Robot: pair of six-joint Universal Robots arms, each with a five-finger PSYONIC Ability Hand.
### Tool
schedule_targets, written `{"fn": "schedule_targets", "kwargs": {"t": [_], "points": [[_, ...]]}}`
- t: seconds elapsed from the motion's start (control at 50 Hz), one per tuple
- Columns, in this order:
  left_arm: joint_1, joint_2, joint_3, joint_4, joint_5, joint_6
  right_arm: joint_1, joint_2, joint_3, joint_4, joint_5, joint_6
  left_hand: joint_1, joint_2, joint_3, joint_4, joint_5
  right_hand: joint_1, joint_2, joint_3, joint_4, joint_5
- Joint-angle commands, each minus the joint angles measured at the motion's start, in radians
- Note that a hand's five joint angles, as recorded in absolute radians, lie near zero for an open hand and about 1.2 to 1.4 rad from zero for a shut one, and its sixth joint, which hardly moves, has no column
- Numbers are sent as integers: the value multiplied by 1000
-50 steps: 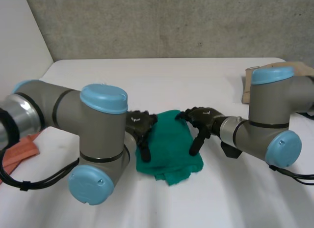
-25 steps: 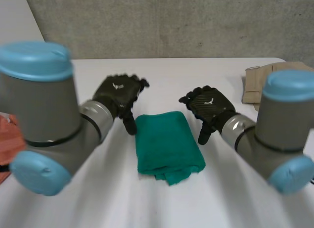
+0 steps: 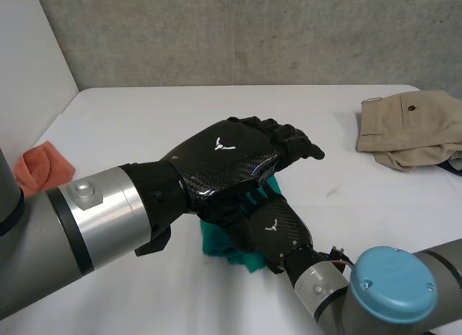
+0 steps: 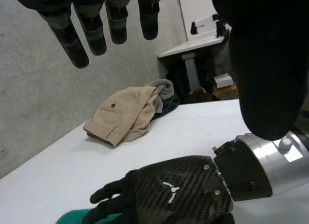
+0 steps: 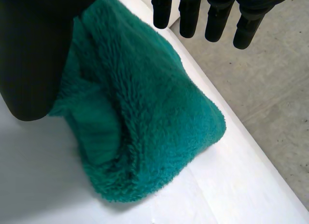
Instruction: Fold the laundry.
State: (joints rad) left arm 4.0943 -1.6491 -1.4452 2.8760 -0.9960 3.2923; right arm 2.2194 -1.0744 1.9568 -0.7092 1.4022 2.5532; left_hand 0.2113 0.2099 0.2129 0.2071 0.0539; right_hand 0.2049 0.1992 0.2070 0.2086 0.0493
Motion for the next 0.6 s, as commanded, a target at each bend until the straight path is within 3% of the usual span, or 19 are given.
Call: {"fn": "schedule_targets", "kwargs": {"t": [0.02,0.32,0.4,0.42,0.5,0.6], "points": [[-3,-1,-18,32,-43,0,-10,60,-55,-12,5,-40,-37,-35,-38,-33,-54,-30,-25,-32,-34,-49],[9,-5,-31,57,-43,-5,3,102,-170,-4,8,-22,-37,-35,-38,-33,-54,-4,1,-6,-8,-23],[18,-3,-35,57,-43,-6,2,116,-203,-1,1,-13,-37,-35,-38,-33,-54,464,470,462,461,445],[21,-3,-38,57,-43,-5,2,117,-217,-3,-2,-8,-37,-35,-38,-33,-54,742,748,740,738,723],[27,0,-40,57,-43,-6,-3,111,-254,-13,-2,18,-37,-35,-38,-33,-54,1190,1196,1188,1187,1171],[38,5,-34,58,-43,-5,-13,94,-311,-21,1,67,-37,-35,-38,-33,-54,1191,1197,1189,1188,1172]]}}
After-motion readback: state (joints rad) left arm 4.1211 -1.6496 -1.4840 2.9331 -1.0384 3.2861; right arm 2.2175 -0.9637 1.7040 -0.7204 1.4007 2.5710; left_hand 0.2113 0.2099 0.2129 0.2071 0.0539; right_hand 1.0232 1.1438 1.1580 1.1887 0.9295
